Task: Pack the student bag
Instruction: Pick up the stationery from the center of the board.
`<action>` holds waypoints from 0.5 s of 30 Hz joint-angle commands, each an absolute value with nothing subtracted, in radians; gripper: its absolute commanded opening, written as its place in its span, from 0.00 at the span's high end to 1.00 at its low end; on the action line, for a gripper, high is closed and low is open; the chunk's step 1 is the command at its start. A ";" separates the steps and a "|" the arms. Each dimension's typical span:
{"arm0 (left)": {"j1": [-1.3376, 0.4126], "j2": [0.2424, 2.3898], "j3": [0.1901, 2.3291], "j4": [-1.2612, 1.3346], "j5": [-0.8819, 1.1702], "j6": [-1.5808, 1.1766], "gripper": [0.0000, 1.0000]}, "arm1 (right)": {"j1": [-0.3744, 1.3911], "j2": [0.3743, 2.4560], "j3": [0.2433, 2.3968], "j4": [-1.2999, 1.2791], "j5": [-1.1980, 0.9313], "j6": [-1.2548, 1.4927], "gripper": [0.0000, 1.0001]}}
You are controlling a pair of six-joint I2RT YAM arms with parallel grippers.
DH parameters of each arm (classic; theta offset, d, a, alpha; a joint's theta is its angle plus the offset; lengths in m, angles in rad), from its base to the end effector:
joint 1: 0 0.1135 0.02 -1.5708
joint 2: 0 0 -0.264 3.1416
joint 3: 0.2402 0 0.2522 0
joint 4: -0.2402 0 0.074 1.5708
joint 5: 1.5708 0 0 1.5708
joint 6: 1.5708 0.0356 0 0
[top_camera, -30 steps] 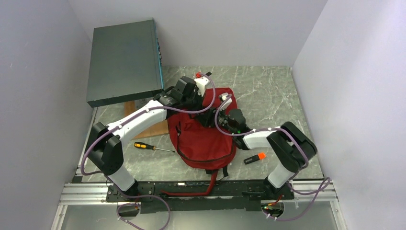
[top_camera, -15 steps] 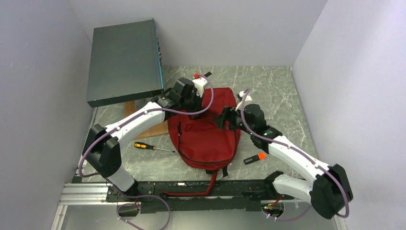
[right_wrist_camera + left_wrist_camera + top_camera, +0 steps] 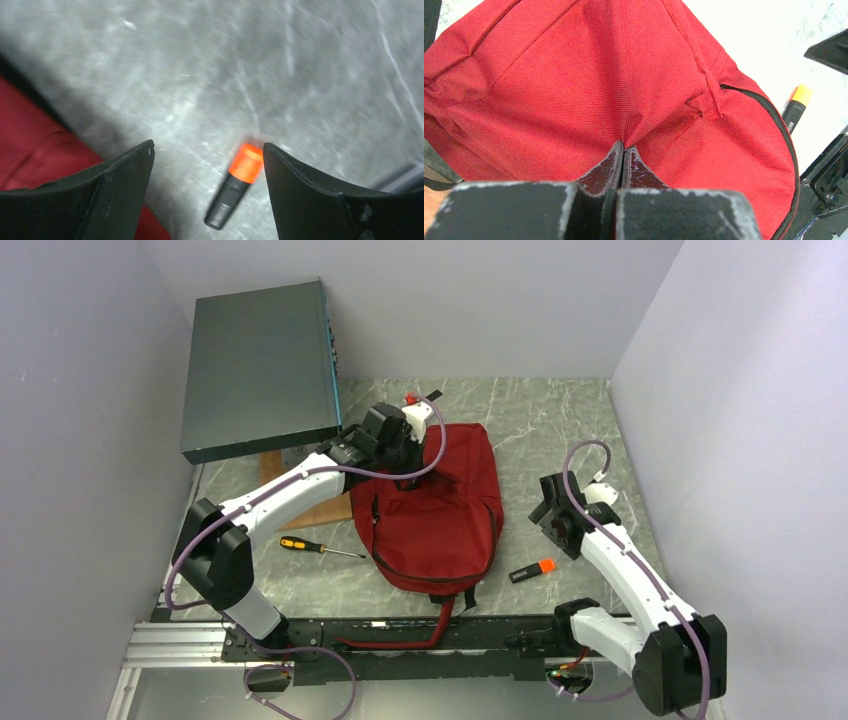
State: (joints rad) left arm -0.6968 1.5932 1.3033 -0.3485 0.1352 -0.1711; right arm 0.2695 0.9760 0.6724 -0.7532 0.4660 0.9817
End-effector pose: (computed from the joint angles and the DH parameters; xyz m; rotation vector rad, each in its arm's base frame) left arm 0.2773 -0.2383 0.2998 0.6657 2.1759 -0.6209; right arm 0.1737 0.0314 0.2240 1.0013 2.2520 -0.0946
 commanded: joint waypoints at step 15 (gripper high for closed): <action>-0.698 1.594 1.321 -0.319 0.194 -0.217 1.00 | 0.222 0.997 0.511 -0.848 0.162 1.204 0.23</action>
State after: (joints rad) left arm -0.6968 1.5986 1.3006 -0.3454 0.1516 -0.1883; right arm 0.2249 0.9993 0.5076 -0.9031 0.1825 1.1397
